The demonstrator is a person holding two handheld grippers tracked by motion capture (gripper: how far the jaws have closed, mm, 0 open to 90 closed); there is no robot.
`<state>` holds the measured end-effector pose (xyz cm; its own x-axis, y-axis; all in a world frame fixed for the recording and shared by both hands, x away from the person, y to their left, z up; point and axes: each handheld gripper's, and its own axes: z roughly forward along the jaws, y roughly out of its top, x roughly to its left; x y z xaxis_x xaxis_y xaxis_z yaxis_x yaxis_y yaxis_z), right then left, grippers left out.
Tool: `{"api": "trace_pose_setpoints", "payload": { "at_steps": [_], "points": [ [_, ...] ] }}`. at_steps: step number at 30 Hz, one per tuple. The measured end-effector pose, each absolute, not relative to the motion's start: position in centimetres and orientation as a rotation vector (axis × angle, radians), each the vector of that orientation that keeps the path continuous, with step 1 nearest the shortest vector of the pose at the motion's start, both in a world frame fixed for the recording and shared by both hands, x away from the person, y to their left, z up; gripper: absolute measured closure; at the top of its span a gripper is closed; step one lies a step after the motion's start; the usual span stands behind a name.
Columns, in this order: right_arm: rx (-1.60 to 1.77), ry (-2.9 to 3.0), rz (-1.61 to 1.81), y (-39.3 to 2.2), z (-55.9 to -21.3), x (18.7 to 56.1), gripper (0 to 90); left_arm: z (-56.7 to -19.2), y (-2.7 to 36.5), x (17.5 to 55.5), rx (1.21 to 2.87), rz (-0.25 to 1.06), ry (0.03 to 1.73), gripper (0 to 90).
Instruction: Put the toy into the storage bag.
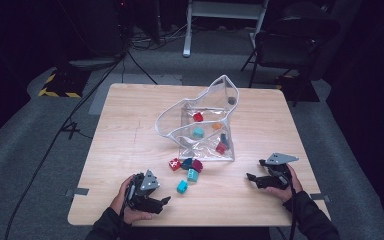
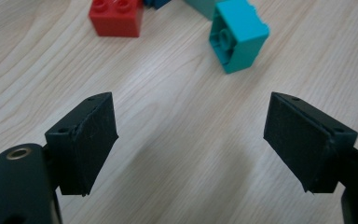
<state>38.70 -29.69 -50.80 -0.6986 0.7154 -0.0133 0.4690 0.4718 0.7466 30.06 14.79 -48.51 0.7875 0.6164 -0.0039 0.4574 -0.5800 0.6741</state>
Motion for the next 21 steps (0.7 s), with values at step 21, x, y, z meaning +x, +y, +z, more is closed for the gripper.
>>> {"api": "trace_pose_setpoints", "payload": {
  "at_steps": [21],
  "points": [
    [1.003, 2.399, 1.067, -29.7, -50.8, 38.7, 19.0, -49.9, 9.7, 31.3, 2.28, 0.254, 0.778, 25.5]
  ]
}}
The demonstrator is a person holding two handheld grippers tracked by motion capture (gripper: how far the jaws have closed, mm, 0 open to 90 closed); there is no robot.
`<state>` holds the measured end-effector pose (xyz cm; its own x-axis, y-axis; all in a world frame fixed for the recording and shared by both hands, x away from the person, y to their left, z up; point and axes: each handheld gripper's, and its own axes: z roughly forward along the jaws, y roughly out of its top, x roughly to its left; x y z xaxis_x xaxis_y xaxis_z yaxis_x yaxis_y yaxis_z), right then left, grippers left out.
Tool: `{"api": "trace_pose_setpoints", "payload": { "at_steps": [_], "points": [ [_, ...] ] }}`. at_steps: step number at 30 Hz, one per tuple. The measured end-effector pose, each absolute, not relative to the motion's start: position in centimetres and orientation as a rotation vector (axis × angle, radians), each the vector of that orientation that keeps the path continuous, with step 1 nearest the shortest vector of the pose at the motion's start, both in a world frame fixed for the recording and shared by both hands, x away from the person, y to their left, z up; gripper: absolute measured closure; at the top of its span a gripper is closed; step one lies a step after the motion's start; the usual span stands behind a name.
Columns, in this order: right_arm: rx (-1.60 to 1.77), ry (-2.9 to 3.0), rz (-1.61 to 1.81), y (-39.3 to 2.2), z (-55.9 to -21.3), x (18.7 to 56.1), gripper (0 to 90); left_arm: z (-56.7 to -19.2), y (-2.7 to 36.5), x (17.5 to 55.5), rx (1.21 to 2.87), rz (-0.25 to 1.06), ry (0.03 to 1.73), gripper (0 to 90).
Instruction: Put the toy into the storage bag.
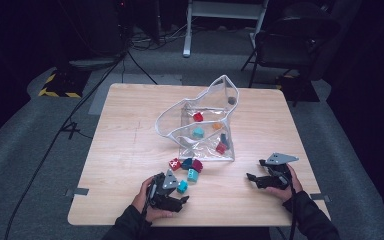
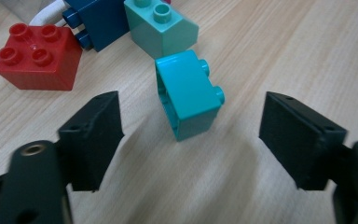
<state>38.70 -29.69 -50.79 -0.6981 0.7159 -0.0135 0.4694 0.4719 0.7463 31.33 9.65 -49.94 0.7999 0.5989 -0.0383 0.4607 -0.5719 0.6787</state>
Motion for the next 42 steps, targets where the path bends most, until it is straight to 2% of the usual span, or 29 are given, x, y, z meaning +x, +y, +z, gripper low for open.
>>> {"api": "trace_pose_setpoints", "payload": {
  "at_steps": [4, 5, 7, 8, 9, 10, 11, 28, 33, 37, 42],
  "points": [
    [1.003, 2.399, 1.066, -29.7, -50.8, 38.7, 19.0, -50.2, 9.1, 31.6, 2.282, 0.282, 0.787, 31.4],
    [1.003, 2.399, 1.068, -29.7, -50.8, 38.7, 19.0, -50.2, 9.1, 31.8, 2.265, 0.283, 0.8, 38.8],
    [1.003, 2.399, 1.068, -29.7, -50.8, 38.7, 19.0, -50.2, 9.1, 31.9, 2.254, 0.291, 0.807, 40.8],
    [1.003, 2.399, 1.066, -29.7, -50.8, 38.7, 19.0, -50.2, 9.1, 31.9, 2.246, 0.309, 0.818, 55.6],
    [1.003, 2.399, 1.066, -29.7, -50.8, 38.7, 19.0, -50.2, 9.2, 32.0, 2.246, 0.313, 0.819, 62.2],
    [1.003, 2.399, 1.066, -29.7, -50.8, 38.7, 19.0, -50.2, 9.3, 32.0, 2.236, 0.318, 0.819, 62.2],
    [1.003, 2.399, 1.066, -29.7, -50.8, 38.7, 19.0, -50.3, 9.6, 32.0, 2.234, 0.328, 0.811, 67.1],
    [1.005, 2.397, 1.067, -29.7, -50.8, 38.6, 19.1, -47.5, 13.0, 32.9, 2.121, 0.403, 0.825, 67.4],
    [1.004, 2.395, 1.065, -29.7, -50.8, 38.6, 19.2, -46.0, 15.2, 34.3, 2.044, 0.426, 0.854, 67.4],
    [0.997, 2.385, 1.057, -29.6, -50.8, 38.5, 19.5, -44.7, 16.0, 35.8, 2.063, 0.492, 0.83, 67.4],
    [0.996, 2.386, 1.058, -29.6, -50.8, 38.5, 19.6, -43.6, 17.2, 37.2, 2.038, 0.507, 0.85, 67.4]
  ]
}}
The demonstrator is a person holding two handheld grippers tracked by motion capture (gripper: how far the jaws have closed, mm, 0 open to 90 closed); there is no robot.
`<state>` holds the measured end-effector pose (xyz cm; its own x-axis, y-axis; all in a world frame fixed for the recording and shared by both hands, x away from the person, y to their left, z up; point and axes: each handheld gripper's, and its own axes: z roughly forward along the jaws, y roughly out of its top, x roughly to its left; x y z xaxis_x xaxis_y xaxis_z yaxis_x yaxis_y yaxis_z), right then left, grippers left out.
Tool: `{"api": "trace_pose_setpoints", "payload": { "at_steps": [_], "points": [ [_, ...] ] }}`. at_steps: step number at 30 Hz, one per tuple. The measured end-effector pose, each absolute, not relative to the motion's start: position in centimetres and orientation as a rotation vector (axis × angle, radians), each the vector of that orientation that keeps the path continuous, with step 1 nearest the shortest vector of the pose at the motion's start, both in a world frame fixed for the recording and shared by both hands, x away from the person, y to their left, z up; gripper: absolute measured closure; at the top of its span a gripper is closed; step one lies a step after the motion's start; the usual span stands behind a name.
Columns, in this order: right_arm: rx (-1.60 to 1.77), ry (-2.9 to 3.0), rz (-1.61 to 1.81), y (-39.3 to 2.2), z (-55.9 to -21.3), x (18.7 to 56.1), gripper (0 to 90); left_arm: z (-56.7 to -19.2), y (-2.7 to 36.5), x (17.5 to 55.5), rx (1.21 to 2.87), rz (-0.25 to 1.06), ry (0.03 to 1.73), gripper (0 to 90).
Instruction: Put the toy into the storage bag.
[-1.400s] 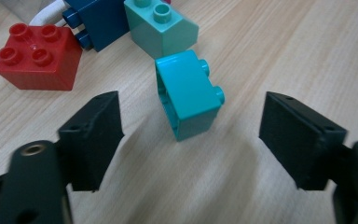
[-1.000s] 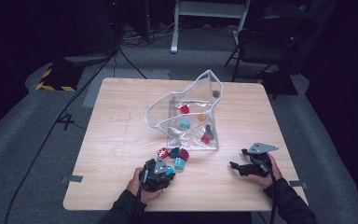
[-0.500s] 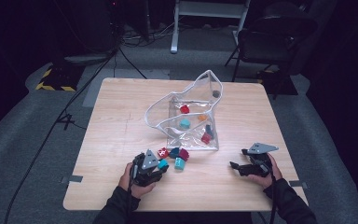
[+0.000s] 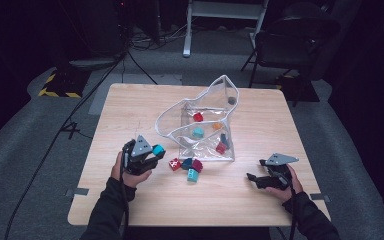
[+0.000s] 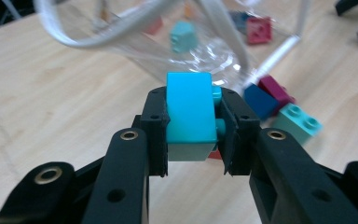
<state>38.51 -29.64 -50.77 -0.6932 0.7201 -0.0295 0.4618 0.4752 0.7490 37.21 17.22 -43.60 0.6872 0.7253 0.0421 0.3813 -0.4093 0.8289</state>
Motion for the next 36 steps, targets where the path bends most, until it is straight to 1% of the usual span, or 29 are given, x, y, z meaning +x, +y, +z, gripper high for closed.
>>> {"api": "trace_pose_setpoints", "payload": {
  "at_steps": [5, 8, 11, 16, 18, 19, 27, 36],
  "points": [
    [1.002, 2.389, 1.062, -29.7, -50.8, 38.6, 19.8, -41.5, 19.1, 39.5, 1.952, 0.524, 0.9, 67.4],
    [1.004, 2.391, 1.064, -29.7, -50.8, 38.6, 19.8, -40.6, 19.4, 40.2, 1.936, 0.525, 0.906, 67.4],
    [1.008, 2.393, 1.066, -29.7, -50.8, 38.6, 19.9, -38.9, 19.6, 41.5, 1.909, 0.54, 0.913, 67.4],
    [1.008, 2.393, 1.065, -29.7, -50.8, 38.6, 19.9, -37.3, 19.4, 42.6, 1.897, 0.566, 0.906, 67.4],
    [1.007, 2.393, 1.065, -29.7, -50.8, 38.6, 19.9, -36.5, 19.3, 43.1, 1.877, 0.557, 0.896, 67.4],
    [1.006, 2.394, 1.067, -29.7, -50.8, 38.6, 19.9, -35.7, 19.0, 43.5, 1.865, 0.559, 0.879, 67.4],
    [1.002, 2.395, 1.068, -29.7, -50.8, 38.7, 19.9, -33.3, 16.7, 45.1, 1.85, 0.538, 0.826, 67.4],
    [1.001, 2.395, 1.068, -29.7, -50.8, 38.7, 20.0, -32.1, 12.9, 46.4, 1.871, 0.521, 0.769, 67.4]
  ]
}}
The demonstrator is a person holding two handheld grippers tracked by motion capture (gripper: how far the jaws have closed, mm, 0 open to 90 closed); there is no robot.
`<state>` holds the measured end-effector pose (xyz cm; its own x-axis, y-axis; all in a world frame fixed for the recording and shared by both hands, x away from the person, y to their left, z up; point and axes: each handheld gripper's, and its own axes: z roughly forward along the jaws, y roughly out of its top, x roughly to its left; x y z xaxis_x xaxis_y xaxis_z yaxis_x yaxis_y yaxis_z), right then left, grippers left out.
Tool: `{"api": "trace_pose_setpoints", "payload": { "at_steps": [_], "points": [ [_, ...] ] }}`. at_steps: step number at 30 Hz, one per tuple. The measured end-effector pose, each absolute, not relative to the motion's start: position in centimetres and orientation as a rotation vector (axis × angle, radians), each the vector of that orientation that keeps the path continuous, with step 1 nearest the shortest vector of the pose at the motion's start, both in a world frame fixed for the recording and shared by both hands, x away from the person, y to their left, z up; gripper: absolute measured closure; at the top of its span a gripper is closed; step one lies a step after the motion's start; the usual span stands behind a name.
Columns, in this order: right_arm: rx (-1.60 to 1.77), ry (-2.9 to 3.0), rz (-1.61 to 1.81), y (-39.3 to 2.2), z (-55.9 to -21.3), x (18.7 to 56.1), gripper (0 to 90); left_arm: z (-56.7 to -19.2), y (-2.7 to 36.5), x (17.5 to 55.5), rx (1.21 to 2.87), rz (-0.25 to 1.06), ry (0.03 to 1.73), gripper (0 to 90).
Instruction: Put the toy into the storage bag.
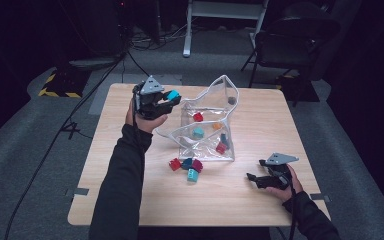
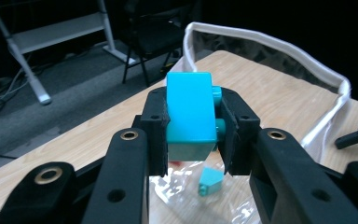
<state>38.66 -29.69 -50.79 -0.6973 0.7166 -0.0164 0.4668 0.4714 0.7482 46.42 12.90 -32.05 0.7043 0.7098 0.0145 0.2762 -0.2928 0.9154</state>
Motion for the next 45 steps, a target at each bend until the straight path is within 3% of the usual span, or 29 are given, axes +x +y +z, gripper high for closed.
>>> {"api": "trace_pose_setpoints", "payload": {
  "at_steps": [23, 34, 45],
  "points": [
    [1.0, 2.396, 1.069, -29.7, -50.8, 38.6, 20.3, -33.3, 7.2, 48.0, 1.963, 0.499, 0.754, 67.1],
    [0.999, 2.397, 1.069, -29.7, -50.8, 38.6, 20.5, -33.2, 7.3, 47.9, 1.966, 0.516, 0.758, 61.1],
    [0.999, 2.397, 1.069, -29.7, -50.8, 38.6, 20.5, -32.6, 9.2, 46.4, 1.932, 0.558, 0.782, 47.5]
  ]
}}
